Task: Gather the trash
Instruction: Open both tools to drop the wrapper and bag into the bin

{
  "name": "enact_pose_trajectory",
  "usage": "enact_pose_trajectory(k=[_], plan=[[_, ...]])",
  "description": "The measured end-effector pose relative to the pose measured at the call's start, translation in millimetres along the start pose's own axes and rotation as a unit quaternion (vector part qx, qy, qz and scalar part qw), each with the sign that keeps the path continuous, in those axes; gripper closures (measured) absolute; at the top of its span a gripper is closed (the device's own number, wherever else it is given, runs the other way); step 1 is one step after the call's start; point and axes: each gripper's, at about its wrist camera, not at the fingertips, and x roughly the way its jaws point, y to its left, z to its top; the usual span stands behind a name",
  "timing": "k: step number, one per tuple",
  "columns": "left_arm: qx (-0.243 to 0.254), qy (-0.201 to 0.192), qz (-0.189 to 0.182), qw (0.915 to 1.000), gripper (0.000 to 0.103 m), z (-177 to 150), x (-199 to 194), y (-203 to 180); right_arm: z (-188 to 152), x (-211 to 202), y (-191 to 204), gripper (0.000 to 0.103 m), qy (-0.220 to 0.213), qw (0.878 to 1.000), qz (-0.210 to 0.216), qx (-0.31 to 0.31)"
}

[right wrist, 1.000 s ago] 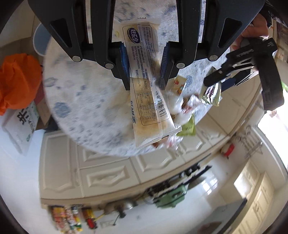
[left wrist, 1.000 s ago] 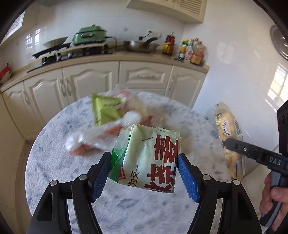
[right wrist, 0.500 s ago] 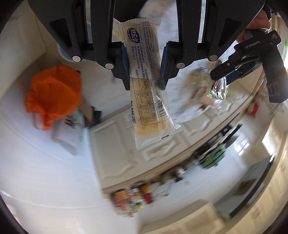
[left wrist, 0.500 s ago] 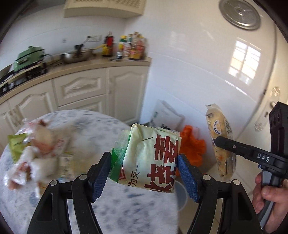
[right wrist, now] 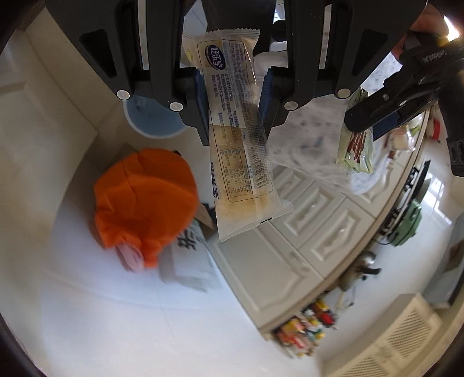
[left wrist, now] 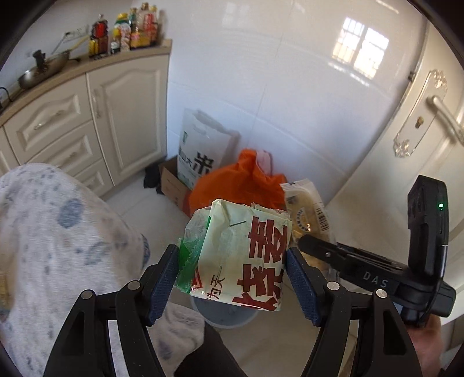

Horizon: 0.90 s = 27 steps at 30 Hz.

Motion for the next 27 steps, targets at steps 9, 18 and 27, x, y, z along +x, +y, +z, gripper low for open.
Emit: enact_pose_trajectory(k=[9,18,27], plan=[[0.024,0.095,0.007,0.9952,0.031,42,102,-13,-3,50,-52,0.069,0.040,0.998,-0.022,0.054],[0.044,0.113,0.050,0.9913,0.003,57,136,-37,-9,51,-70,0.021,0.039,0.995,-0.040,0.085],[0.048,0.069,0.059,0.9947,0.002,33,78,-41,-8,18,-60,0.000,0.000,0.994,-0.048,0.099]])
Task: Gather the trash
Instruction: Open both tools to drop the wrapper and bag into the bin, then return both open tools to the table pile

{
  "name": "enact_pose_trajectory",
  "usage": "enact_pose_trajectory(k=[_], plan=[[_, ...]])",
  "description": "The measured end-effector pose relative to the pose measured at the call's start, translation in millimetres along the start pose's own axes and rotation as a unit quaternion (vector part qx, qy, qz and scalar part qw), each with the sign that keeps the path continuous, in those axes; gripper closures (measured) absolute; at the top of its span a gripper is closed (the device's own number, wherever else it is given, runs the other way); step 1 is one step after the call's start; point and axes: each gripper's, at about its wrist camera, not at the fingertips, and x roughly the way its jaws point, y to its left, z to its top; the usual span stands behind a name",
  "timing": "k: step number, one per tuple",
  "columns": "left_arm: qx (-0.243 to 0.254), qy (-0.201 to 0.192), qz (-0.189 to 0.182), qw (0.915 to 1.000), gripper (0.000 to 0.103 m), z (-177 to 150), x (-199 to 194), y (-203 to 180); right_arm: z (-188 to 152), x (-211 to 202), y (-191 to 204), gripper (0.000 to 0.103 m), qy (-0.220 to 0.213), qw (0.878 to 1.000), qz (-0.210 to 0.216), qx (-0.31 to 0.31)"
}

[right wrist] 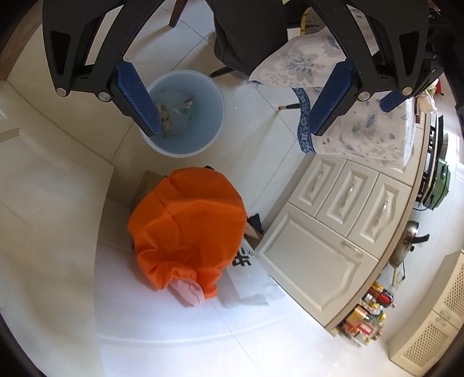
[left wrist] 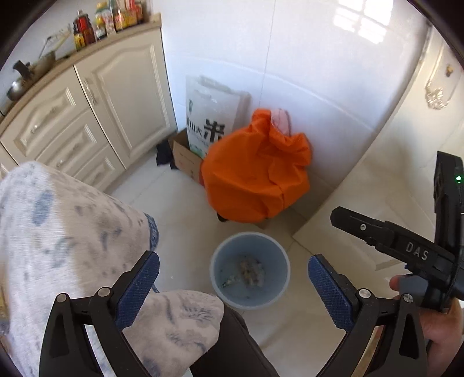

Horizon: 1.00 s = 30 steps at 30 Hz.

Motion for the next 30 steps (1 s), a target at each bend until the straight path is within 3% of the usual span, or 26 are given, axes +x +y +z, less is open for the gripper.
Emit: enact_pose_trajectory(k=[7,12,21,30], plan=[[-0.013,-0.074,0.002,0.9972,0.002,-39,-83,21,-2,-42,43,0.000,-0.034,0.999,0.013,-0.035],[-0.047,-0.131,0.022,0.9901,0.001,-78,-150,50,-8,-67,92,0.000,-0.051,0.995,0.043,-0.077],[-0.121,-0.216,0.084,0.9652,0.001,-160,-260,118,-37,-103,202,0.000,-0.066,0.977,0.094,-0.181],[-0.191,-0.241,0.154,0.9391,0.001,-245,-316,170,-86,-123,296,0.000,-0.073,0.947,0.116,-0.291]])
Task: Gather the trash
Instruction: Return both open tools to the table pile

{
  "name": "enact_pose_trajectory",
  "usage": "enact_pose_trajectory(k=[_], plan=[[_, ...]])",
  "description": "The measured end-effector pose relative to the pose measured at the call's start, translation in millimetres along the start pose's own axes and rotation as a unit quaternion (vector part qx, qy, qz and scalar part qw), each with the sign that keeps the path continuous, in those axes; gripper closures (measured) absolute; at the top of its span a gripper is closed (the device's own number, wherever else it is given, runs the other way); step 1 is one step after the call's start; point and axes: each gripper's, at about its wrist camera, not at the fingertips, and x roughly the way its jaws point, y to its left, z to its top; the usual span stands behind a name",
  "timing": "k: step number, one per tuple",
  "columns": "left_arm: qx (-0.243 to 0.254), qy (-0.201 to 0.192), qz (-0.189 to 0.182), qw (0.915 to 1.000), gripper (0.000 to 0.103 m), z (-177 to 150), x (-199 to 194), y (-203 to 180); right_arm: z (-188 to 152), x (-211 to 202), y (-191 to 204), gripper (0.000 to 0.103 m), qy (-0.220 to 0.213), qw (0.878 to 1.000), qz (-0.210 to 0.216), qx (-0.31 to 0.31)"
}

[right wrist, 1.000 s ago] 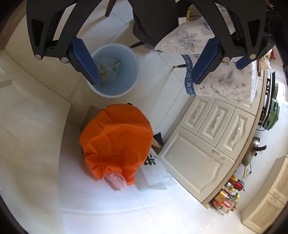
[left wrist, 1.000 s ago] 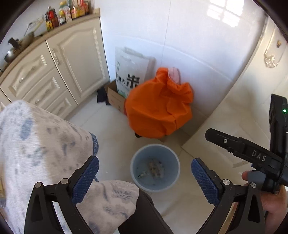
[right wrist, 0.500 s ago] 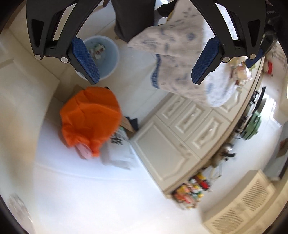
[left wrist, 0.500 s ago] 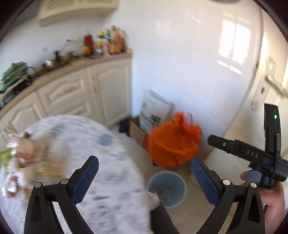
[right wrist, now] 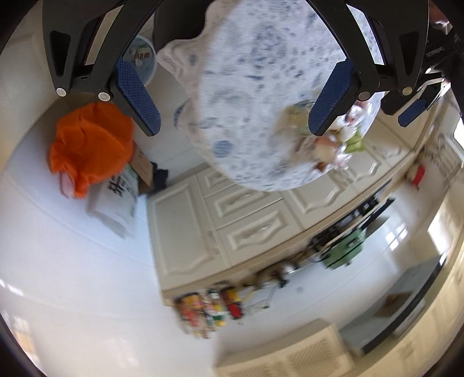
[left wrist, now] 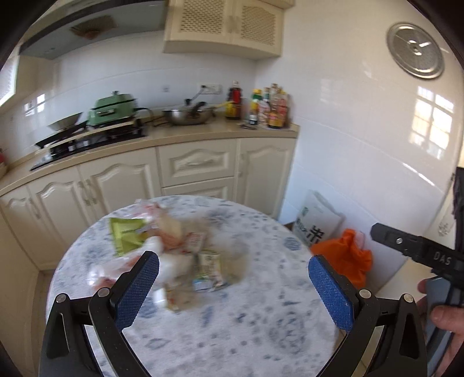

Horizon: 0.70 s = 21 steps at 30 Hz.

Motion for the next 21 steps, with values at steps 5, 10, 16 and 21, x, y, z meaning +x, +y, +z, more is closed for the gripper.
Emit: enact_pose_trajectory(k=[5,10,16,21], plan=[[-0.040,-0.008,0.039,0.9984,0.001,-12,-28,35,-3,-2,57,0.000,-0.016,0.998,0.007,-0.053],[-0.067,-0.016,0.079,0.9945,0.001,-17,-44,54,-13,-1,99,0.000,-0.025,0.994,0.012,-0.104],[-0.088,0.000,0.097,0.9915,0.001,-27,-40,69,-27,15,124,0.000,-0.010,0.991,0.020,-0.133],[-0.090,0.024,0.094,0.9912,0.001,-30,-20,73,-32,36,123,0.000,0.010,0.990,0.010,-0.141]])
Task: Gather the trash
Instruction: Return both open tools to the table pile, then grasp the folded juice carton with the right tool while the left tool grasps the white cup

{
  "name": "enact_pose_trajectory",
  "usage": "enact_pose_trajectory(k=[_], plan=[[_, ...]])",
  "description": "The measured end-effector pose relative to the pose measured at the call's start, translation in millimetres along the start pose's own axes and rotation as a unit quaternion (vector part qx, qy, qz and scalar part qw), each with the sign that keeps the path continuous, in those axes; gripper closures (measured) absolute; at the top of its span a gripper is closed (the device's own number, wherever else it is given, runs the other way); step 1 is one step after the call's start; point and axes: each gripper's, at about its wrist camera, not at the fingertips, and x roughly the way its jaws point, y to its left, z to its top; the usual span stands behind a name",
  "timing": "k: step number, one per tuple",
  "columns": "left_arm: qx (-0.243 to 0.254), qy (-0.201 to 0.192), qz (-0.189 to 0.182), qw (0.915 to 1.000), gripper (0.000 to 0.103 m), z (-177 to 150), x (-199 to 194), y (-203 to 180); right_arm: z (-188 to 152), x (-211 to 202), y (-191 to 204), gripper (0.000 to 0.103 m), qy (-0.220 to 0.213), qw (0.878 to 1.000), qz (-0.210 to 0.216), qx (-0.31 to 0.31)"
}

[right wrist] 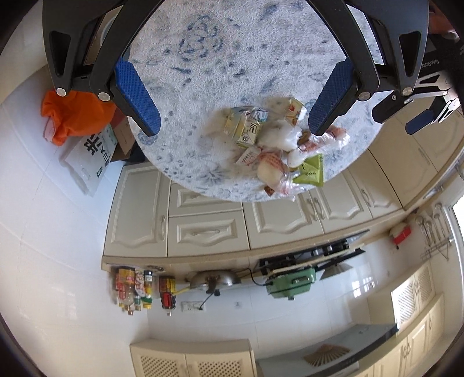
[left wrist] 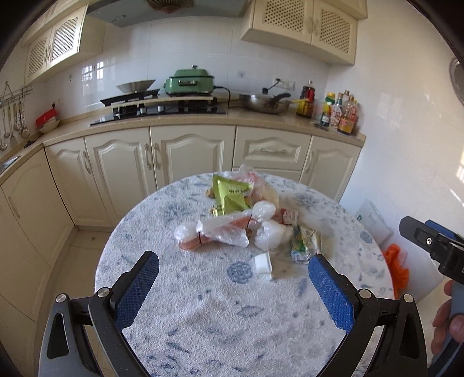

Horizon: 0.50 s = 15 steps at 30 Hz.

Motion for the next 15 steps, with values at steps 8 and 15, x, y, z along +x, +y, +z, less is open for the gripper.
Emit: enact_pose_trajectory(k=[8,15], plan=[[0.016,0.059,-0.011,0.9981,0.001,5,78,-10,-7,44,-8,0.000,0.044,0.999,-0.004,0.000],[0.021,0.101,-0.012,0.9946,0.003,7,149,-17,-12,86,-11,0.000,0.080,0.997,0.000,0.000]])
